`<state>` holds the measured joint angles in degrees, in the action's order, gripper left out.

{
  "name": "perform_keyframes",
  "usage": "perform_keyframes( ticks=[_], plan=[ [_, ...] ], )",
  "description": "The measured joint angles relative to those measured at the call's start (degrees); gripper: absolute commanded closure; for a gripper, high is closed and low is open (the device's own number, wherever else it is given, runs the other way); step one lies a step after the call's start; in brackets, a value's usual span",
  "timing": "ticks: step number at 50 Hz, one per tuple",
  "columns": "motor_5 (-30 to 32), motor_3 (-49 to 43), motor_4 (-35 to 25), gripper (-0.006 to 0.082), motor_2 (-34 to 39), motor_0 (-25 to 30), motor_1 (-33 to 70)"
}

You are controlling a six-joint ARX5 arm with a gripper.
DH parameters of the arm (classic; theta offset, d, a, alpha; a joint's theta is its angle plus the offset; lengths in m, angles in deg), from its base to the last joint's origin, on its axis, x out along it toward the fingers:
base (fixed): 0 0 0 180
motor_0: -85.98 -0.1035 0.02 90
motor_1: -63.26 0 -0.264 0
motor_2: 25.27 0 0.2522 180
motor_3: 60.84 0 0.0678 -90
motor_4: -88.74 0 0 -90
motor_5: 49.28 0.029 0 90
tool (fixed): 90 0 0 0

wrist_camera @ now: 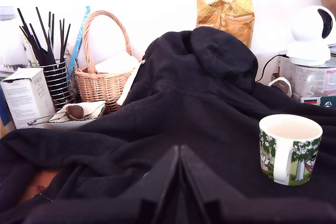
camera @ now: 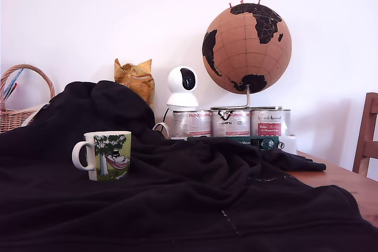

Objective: Pick the grey coffee capsule and place it inside the green coffee cup

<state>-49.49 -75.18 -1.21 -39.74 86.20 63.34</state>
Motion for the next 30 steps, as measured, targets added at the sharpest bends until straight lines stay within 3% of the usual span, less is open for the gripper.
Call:
perform_keyframes(
  ticks=[6, 10, 17, 30],
  plan=[
    [0.0, -5.9, -7.6, 0.0786, -0.3, -0.5, -0.2],
    [0.0, -11.6, -8.4, 0.0786, -0.5, -0.5, -0.2],
    [-1.2, -9.1, -8.6, 0.0786, -0.5, -0.5, -0.2],
    [-19.1, 1.9, -10.7, 0.0786, -1.0, -0.5, -0.2]
  ],
)
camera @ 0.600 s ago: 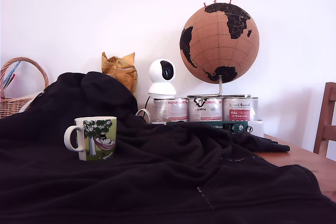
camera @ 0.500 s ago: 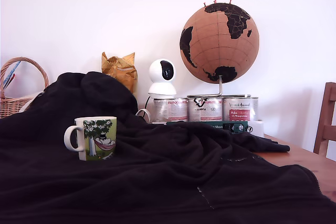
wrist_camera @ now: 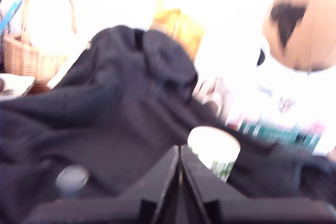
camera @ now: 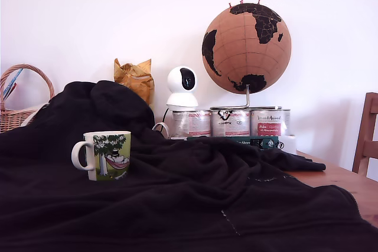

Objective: Pick the grey coffee capsule and place it inside the green coffee cup

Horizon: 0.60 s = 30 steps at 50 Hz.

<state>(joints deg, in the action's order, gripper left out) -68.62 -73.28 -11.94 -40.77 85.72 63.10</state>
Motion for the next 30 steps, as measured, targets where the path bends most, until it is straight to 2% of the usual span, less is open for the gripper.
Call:
perform_keyframes(
  ticks=[3, 11, 16, 23, 30],
  plan=[
    [-1.4, 3.6, 0.0, 0.0781, 0.0, 0.0, 0.0],
    [-1.5, 14.3, -0.9, 0.0703, -0.1, 0.0, 0.0],
    [-0.8, 18.6, -0.9, 0.0710, -0.2, 0.0, 0.0],
    [-0.9, 14.9, 0.9, 0.0715, -1.7, 0.0, 1.5],
    [-0.9, 12.2, 2.4, 0.0715, -3.3, 0.0, 10.9]
  ],
)
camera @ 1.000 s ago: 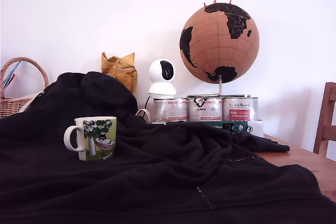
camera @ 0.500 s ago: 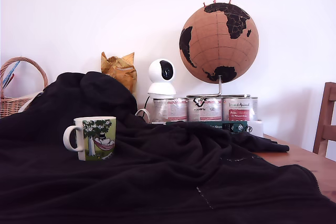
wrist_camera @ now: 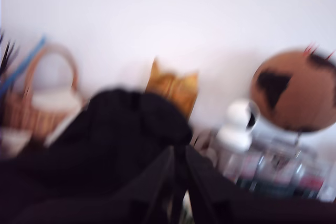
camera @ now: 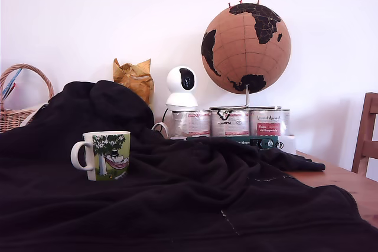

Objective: Pick the grey coffee capsule and place it inside the green coffee cup

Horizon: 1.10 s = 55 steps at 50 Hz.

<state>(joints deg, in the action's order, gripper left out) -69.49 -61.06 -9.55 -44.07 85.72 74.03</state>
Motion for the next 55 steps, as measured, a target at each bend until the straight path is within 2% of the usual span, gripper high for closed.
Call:
perform_keyframes(
  ticks=[8, 11, 14, 19, 23, 33, 36, 43, 55],
  plan=[
    [0.1, -2.8, 0.7, 0.0714, -4.0, 0.0, 10.3],
    [0.3, -5.4, 1.3, 0.0668, -7.5, 0.0, 13.8],
    [0.7, -9.6, 2.1, 0.0524, -11.8, 0.0, 17.2],
    [3.0, -17.2, 2.3, 0.0198, -19.1, -0.2, 23.5],
    [4.2, -24.1, 2.3, 0.0071, -24.5, -0.2, 28.6],
    [6.1, -40.8, 5.1, 0.0064, -37.6, -0.3, 41.8],
    [6.1, -43.1, 5.8, 0.0065, -40.2, -0.3, 44.1],
    [6.0, -44.1, 7.9, 0.0066, -41.8, -0.3, 46.3],
    [7.0, -44.5, 8.0, 0.0066, -41.8, -2.4, 54.4]
  ],
)
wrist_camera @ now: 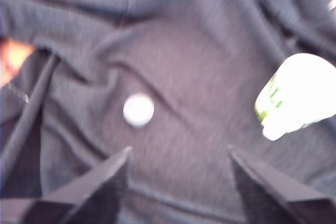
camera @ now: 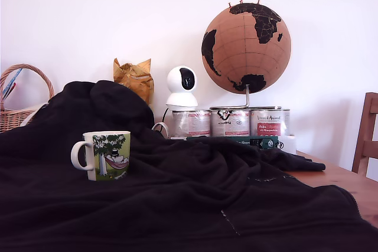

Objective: Pick the grey coffee capsule and place it inside the green coffee cup

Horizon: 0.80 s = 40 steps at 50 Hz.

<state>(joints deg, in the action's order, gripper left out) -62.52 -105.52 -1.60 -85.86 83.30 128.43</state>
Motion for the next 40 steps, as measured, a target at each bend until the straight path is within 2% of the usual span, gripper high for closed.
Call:
perform_keyframes(
  ticks=[40],
  plan=[
    [5.9, 18.5, -3.1, 0.0066, -0.5, -3.9, 23.9]
  ],
)
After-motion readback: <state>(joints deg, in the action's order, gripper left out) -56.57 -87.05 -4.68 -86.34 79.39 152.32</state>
